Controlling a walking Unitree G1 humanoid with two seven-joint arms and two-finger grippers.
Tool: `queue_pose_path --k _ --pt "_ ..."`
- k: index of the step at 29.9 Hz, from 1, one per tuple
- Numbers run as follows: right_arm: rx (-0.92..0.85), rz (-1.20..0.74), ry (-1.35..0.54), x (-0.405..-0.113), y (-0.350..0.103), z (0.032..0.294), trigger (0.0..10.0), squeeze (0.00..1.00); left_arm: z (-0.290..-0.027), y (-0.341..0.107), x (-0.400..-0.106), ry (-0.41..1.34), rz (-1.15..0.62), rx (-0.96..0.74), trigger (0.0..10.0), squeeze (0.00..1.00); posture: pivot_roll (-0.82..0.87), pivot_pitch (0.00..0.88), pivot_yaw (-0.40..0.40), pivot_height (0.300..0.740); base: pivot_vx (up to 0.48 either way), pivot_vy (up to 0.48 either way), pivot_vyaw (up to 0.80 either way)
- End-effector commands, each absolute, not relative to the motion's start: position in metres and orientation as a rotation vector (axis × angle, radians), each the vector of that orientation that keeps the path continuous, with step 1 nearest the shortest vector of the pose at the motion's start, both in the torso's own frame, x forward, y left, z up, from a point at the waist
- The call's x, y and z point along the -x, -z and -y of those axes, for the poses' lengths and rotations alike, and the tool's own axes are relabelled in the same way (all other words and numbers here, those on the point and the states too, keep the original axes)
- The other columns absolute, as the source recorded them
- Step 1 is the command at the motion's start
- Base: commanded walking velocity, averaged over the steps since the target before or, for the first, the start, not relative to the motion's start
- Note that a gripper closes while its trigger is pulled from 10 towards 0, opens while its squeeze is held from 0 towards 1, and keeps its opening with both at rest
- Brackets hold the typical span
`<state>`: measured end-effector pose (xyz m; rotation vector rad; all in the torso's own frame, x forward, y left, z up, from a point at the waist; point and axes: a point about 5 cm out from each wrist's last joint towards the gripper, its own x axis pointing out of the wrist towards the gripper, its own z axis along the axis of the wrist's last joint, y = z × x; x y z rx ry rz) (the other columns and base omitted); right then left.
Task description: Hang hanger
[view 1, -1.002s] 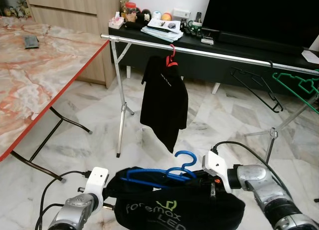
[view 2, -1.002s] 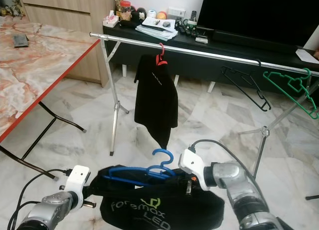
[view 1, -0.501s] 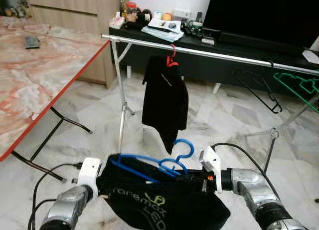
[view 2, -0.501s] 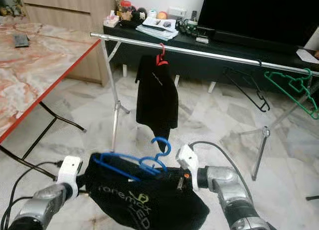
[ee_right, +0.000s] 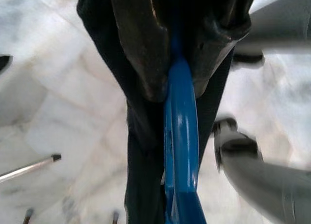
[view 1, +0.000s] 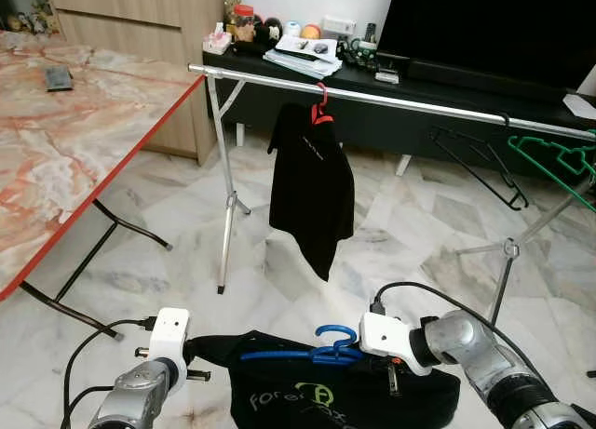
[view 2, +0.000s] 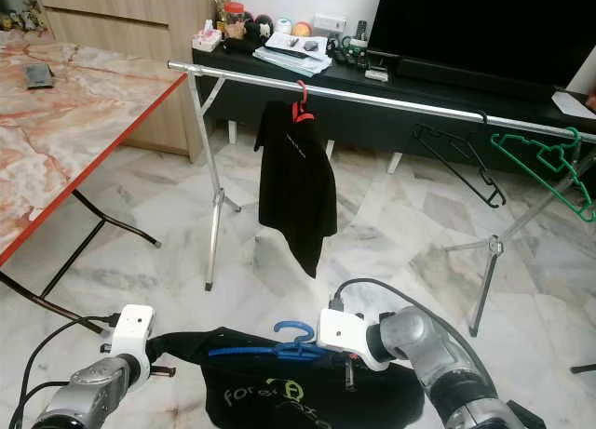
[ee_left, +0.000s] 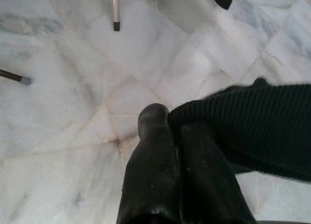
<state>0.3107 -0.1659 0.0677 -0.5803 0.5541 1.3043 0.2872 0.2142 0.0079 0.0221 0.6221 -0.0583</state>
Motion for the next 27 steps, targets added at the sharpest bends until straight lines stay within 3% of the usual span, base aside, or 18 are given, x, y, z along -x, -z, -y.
queue_pose_path --k 1,7,11,22,25,27 --pt "0.442 -0.483 -1.271 -0.316 -0.085 0.181 10.0 0.0 -0.236 -0.009 -0.284 -0.024 -0.647 -0.042 0.0 0.0 0.15 0.08 -0.129 0.74 0.0 0.0 0.0" --pt "0.2 -0.293 -1.299 -0.322 -0.115 0.18 10.0 0.0 -0.22 0.01 -0.268 0.125 -0.762 -0.044 0.0 0.0 0.14 0.079 -0.127 0.74 0.0 0.0 0.0" --pt "0.043 -0.171 -1.19 -0.332 -0.124 0.177 10.0 0.0 -0.212 0.017 -0.261 0.194 -0.813 -0.023 0.0 0.0 0.14 0.077 -0.127 0.74 0.0 0.0 0.0" --pt "-0.375 -0.107 -1.231 -0.333 -0.138 0.163 10.0 0.0 -0.223 0.01 -0.264 0.167 -0.766 -0.041 0.0 0.0 0.15 0.07 -0.119 0.74 0.0 0.0 0.0" --pt "-0.381 -0.154 -1.256 -0.331 -0.135 0.161 10.0 0.0 -0.225 0.008 -0.265 0.15 -0.752 -0.055 0.0 0.0 0.16 0.072 -0.118 0.74 0.0 0.0 0.0" --pt "-0.044 -0.309 -1.335 -0.315 -0.107 0.162 10.0 0.0 -0.227 0.005 -0.267 0.138 -0.738 -0.048 0.0 0.0 0.15 0.071 -0.12 0.74 0.0 0.0 0.0"
